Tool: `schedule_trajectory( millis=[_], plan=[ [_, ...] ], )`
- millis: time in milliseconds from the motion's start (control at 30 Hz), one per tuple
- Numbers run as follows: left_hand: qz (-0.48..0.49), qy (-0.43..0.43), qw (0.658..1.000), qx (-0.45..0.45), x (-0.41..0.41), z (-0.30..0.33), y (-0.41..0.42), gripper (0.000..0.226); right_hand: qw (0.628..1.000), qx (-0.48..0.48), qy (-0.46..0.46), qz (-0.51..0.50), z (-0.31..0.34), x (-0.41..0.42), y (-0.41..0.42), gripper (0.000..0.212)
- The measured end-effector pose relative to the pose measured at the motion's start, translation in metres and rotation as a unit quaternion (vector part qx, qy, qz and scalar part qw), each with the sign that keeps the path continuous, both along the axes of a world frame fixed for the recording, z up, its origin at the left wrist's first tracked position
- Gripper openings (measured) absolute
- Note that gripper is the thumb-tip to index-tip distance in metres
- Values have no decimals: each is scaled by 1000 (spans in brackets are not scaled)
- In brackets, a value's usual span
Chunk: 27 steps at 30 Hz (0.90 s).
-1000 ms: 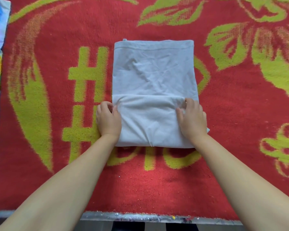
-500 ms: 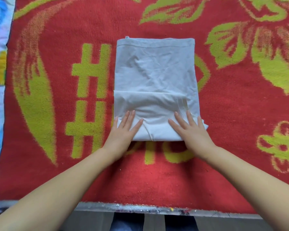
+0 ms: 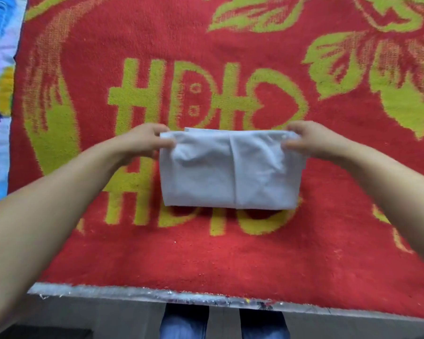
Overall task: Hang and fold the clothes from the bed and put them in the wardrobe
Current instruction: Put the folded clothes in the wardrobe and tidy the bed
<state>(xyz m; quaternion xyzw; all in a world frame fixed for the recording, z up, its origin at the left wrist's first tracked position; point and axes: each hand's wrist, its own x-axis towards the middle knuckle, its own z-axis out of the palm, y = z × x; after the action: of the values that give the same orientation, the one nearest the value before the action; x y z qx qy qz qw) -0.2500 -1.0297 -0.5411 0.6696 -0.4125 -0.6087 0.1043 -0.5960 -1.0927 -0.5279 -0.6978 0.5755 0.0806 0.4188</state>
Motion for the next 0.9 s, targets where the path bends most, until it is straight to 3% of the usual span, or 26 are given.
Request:
schedule_trajectory(
  millis=[33,100,167,333,433,500,567,633,733,800,900],
  plan=[
    [80,-7,997,-5,-5,-11,-6,5,997,-19,-15,-73,-14,3,-4,16],
    [220,-41,974,-28,-20,-34,-9,15,977,-49,-29,-208,-38,11,-3,29],
    [295,-107,945,-90,-37,-52,0,19,950,-85,-12,-299,-53,20,7,33],
    [253,-211,920,-211,-63,-59,29,19,944,-158,86,-276,-60,28,34,32],
    [179,-293,922,-179,-62,-70,29,28,947,-158,136,-243,-66,24,37,30],
    [172,-333,917,-138,-64,-72,22,34,941,-153,154,-259,-66,28,32,31],
    [181,-342,909,-153,-65,-66,25,45,934,-180,173,-254,-64,31,33,41],
    [112,-392,879,-248,-61,-62,43,65,938,-255,146,-183,-59,33,48,59],
    [-160,-384,816,-402,-69,-64,97,80,951,-304,48,28,-55,42,104,78],
    [-323,-353,776,-411,-81,-73,130,95,940,-290,58,171,-65,48,145,91],
    [-355,-375,791,-328,-93,-83,138,103,940,-220,156,208,-84,50,161,103]
  ],
)
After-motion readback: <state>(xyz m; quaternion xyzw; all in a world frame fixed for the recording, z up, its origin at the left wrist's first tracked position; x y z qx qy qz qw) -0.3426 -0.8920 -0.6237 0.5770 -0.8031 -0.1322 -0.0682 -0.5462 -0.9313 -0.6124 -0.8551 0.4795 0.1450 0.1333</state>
